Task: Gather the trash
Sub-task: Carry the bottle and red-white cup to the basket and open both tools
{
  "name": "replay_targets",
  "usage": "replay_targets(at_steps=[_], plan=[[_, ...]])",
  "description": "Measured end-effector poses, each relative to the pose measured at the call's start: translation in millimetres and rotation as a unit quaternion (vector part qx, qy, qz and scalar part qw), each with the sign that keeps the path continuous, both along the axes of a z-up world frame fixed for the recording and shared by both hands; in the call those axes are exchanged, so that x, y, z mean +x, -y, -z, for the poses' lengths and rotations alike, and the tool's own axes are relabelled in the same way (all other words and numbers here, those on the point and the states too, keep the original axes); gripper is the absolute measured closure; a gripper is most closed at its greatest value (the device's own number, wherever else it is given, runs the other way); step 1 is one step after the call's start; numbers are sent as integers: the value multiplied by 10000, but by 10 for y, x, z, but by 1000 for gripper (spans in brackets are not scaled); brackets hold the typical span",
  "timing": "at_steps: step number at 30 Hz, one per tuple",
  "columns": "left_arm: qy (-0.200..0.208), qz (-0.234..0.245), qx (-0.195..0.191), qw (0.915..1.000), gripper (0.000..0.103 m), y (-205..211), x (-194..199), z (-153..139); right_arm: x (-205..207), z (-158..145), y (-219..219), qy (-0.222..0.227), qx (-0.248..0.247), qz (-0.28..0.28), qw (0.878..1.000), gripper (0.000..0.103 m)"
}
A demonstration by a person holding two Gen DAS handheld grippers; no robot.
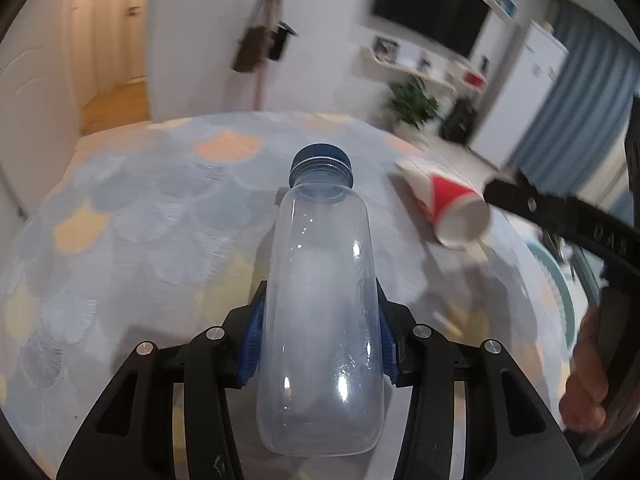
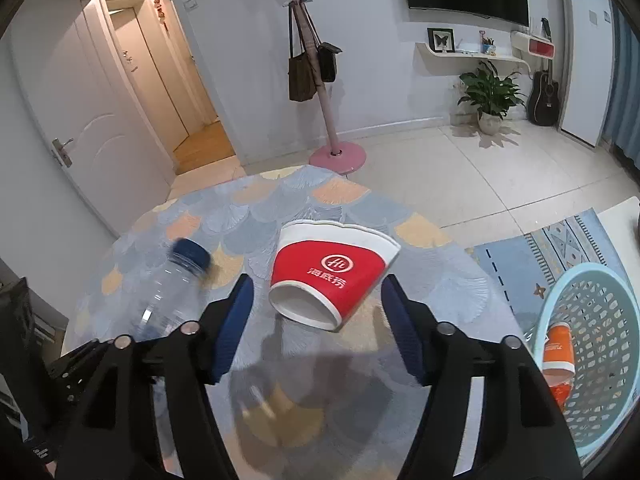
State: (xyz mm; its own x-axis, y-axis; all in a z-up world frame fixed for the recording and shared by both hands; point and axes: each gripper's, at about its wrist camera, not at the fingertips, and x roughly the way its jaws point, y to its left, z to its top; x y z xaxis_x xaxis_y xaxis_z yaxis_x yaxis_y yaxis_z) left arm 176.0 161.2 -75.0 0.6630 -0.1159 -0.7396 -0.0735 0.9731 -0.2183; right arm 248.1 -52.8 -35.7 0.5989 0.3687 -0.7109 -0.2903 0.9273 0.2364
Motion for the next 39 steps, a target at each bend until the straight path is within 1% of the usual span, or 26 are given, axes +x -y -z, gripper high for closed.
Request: replay_targets(at_steps=[3, 4, 5, 7, 8, 13, 15, 16, 17, 20, 21, 22, 23, 24, 27, 29, 31, 35, 37, 39], plan=[[252, -185, -229, 9992, 58, -122, -57, 50, 48, 64, -97, -35, -62, 4, 10000, 38], [254, -204, -217, 9992, 58, -122, -72, 37, 63, 82, -125, -39, -98, 20, 9999, 36], [272, -252, -161, 9992, 58, -114, -87, 30, 90, 108, -159, -41, -143, 87, 9999, 30], [291, -313, -28, 9991, 58, -80, -112, 17, 136, 153, -184, -68, -125, 216, 9997, 22], [296, -321, 3, 9990, 57, -58, -130, 15, 158, 172, -191, -89, -91, 239, 9996, 22], [284, -241, -40, 9993, 57, -29, -105, -15, 236, 305, -250, -113, -212, 342, 9991, 22], [281, -232, -61, 9993, 57, -36, -88, -20, 257, 368, -257, -209, -220, 351, 9989, 22], [279, -227, -63, 9993, 57, -31, -76, -23, 263, 370, -240, -255, -162, 339, 9990, 22], [277, -223, -56, 9994, 57, -33, -88, -21, 260, 356, -214, -208, -104, 378, 9990, 22], [266, -209, -29, 9994, 57, -45, -47, -14, 276, 368, -178, -191, -130, 521, 9984, 22], [264, -203, -3, 9994, 57, -38, -47, -16, 281, 372, -167, -203, -113, 536, 9983, 23], [266, -198, 21, 9994, 57, -37, -50, -15, 274, 366, -158, -181, -90, 540, 9983, 31], [267, -198, 29, 9994, 57, -31, -49, -17, 268, 361, -160, -167, -88, 527, 9984, 35], [268, -197, 29, 9994, 57, -31, -50, -20, 253, 354, -163, -134, -120, 545, 9984, 35], [284, -217, 6, 9994, 57, -29, -62, -26, 192, 301, -180, 40, -198, 524, 9984, 36], [326, -195, 1, 9993, 58, -11, -71, -38, 121, 235, -187, 237, -345, 537, 9977, 36], [341, -156, 7, 9993, 58, 22, -77, -55, 38, 115, -130, 434, -346, 538, 9970, 36], [416, -17, -138, 9990, 58, 87, -103, -151, -128, -171, 113, 814, -259, 649, 9942, 36], [542, 198, -122, 9983, 58, 199, -138, -263, -208, -302, 273, 1006, -286, 767, 9916, 36], [609, 356, -117, 9974, 58, 308, -153, -358, -265, -390, 448, 1098, -271, 898, 9895, 36]])
